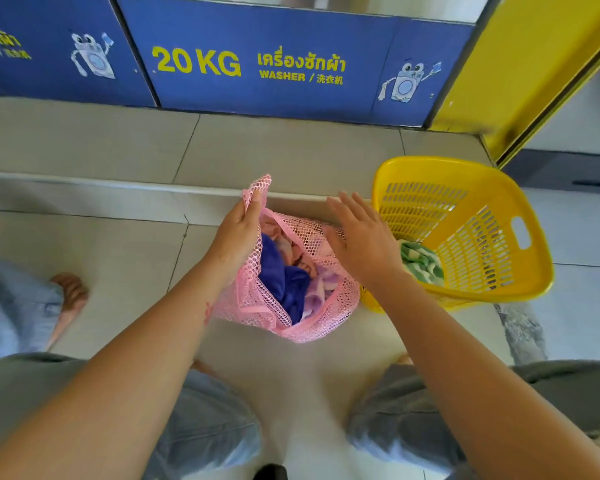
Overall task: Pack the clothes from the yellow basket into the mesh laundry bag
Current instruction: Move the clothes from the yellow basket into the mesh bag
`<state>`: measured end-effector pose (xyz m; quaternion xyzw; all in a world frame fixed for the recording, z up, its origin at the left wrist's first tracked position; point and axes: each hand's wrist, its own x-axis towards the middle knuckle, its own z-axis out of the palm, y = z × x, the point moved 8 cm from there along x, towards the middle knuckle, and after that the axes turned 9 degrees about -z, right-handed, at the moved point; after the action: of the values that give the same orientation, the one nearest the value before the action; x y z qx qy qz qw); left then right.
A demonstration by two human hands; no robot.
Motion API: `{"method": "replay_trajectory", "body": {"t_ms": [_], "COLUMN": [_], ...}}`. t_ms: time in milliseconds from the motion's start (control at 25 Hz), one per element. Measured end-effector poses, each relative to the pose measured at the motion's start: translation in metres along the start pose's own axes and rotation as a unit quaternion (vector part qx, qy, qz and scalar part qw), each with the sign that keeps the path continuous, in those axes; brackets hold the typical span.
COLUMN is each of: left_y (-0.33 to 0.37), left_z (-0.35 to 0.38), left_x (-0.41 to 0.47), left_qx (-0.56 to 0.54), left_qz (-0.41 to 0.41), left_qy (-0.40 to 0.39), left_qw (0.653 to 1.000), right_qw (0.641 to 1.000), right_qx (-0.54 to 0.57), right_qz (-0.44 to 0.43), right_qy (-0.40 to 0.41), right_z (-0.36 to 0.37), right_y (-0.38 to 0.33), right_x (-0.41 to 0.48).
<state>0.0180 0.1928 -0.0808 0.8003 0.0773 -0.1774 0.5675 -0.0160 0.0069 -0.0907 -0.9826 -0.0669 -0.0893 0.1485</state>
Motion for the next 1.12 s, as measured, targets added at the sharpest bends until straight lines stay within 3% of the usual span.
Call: {"method": "replay_trajectory", "body": {"t_ms": [80,200,400,680,840,1000,1120], "left_y": [0.001,0.001,0.004,-0.013,-0.029,-0.040,-0.044], "left_z": [0.011,0.027,0.053,0.101,0.123,0.132,0.130], "left_x": [0.006,0.016,0.030,0.070,0.090,0.104,0.108], "left_qx": [0.003,0.023,0.033,0.059,0.052,0.048,0.040], "left_qz": [0.002,-0.016,-0.029,-0.070,-0.100,-0.116,-0.127], "left_qy": [0.004,0.014,0.019,0.044,0.052,0.055,0.059], "left_qw": [1.000,1.000,0.999,0.995,0.992,0.991,0.989], "right_qw": [0.997,0.988,0.954,0.905,0.845,0.818,0.799], "right_qx": [0.006,0.008,-0.023,-0.067,-0.063,-0.069,-0.057], "right_qz": [0.059,0.147,0.257,0.271,0.300,0.302,0.362], "right_qy": [0.041,0.036,-0.155,-0.320,-0.438,-0.485,-0.476], "right_z": [-0.019,-0.025,0.011,0.079,0.133,0.164,0.175], "right_y": [0.036,0.090,0.158,0.237,0.274,0.289,0.295], "right_x": [-0.005,-0.017,-0.033,-0.020,-0.026,-0.044,-0.047]}}
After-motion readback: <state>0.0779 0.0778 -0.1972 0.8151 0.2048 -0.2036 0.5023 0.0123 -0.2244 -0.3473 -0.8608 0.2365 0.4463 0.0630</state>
